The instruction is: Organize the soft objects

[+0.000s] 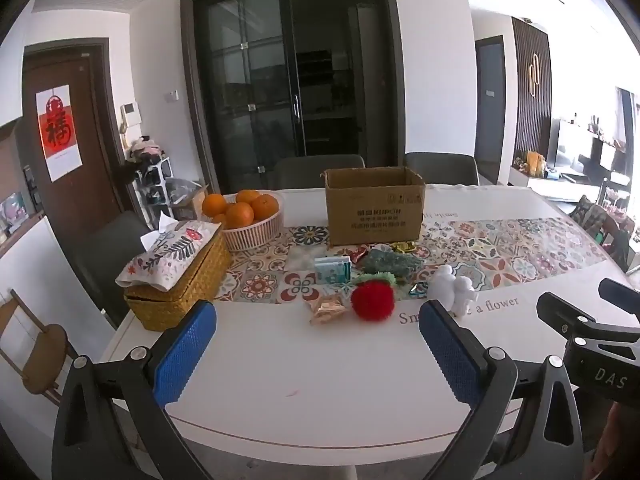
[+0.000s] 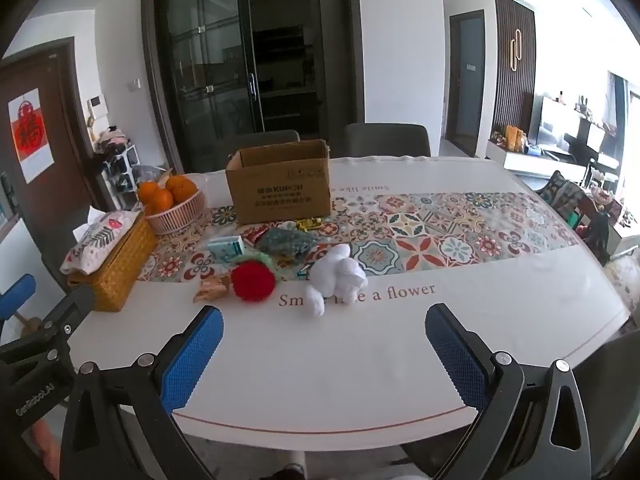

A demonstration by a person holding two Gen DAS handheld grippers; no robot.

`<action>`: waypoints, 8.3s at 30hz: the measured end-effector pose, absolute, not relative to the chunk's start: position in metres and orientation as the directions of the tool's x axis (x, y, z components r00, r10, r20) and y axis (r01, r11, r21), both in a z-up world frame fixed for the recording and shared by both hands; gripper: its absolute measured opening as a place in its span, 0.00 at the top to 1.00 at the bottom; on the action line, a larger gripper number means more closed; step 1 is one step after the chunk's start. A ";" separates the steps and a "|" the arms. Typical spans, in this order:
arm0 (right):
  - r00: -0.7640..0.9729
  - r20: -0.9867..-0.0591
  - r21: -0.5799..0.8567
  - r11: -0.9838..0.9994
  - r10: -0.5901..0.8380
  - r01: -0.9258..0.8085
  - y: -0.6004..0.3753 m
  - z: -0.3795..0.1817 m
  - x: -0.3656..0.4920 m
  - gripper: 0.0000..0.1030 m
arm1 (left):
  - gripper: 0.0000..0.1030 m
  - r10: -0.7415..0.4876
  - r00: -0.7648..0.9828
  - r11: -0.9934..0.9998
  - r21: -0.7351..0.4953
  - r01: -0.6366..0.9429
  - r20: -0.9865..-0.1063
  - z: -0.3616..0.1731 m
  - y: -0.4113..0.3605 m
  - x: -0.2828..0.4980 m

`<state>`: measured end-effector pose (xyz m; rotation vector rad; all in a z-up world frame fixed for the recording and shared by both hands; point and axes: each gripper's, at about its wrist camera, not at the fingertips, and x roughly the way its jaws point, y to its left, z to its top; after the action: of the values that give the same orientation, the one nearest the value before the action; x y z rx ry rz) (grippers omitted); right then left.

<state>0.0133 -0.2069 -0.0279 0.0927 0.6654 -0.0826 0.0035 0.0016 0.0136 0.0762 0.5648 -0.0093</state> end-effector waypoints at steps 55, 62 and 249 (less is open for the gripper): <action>0.791 -0.610 0.058 0.994 -0.041 0.097 -0.215 -0.020 0.020 0.01 | 0.00 -0.006 0.848 0.998 0.054 0.041 -0.530 0.010 -0.002 0.003; 0.790 -0.611 0.059 0.994 -0.040 0.097 -0.215 -0.021 0.020 0.01 | 0.00 -0.008 0.849 0.997 0.060 0.047 -0.529 0.009 -0.008 0.006; 0.591 -0.784 0.218 0.976 0.191 -0.025 -0.227 -0.053 0.549 0.14 | 0.61 -0.305 0.546 0.939 -0.151 0.309 -0.780 -0.038 -0.050 0.512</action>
<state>0.5492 -0.2271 -0.0529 0.1920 0.9321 0.1264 0.5123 -0.0495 -0.0375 0.0049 0.9241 -0.3636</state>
